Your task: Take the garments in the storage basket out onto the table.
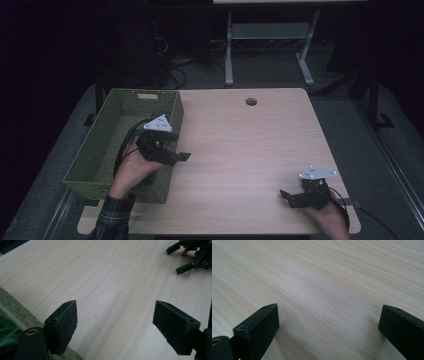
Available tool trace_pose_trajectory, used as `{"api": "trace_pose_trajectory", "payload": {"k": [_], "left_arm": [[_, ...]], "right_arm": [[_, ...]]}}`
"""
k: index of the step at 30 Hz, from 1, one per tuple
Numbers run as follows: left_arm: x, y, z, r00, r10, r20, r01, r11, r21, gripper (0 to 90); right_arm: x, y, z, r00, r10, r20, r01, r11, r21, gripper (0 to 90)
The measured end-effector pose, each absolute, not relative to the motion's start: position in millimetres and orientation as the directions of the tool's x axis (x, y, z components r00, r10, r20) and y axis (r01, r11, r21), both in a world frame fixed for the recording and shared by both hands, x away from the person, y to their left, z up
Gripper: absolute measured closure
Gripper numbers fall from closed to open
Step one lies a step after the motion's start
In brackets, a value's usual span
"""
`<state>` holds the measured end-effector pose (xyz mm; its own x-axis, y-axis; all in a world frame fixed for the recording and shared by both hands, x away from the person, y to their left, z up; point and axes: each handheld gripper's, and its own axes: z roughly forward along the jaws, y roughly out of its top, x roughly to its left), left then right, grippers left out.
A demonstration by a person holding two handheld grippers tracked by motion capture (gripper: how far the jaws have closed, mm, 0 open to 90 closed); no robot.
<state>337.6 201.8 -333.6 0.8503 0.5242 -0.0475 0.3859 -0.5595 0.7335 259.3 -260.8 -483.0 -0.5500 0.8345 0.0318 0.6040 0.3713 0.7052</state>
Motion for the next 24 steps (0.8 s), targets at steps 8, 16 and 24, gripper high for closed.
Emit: {"api": "trace_pose_trajectory", "payload": {"k": [8, 16, 24], "left_arm": [[337.9, 220.5, -328.9, 0.824, 0.564, -0.043, 0.403, -0.532, 0.744, 20.3], [339.3, 247.9, -326.8, 0.782, 0.623, -0.027, 0.43, -0.508, 0.746, 22.5], [344.5, 274.9, -331.4, 0.74, 0.673, -0.014, 0.458, -0.489, 0.742, 26.2]], "right_arm": [[259.3, -260.8, -483.0, -0.55, 0.834, 0.032, 0.604, 0.371, 0.705, 2.8], [259.3, -260.8, -483.0, -0.55, 0.835, 0.032, 0.604, 0.371, 0.705, 2.8], [259.3, -260.8, -482.9, -0.55, 0.835, 0.032, 0.604, 0.371, 0.705, 2.8]]}}
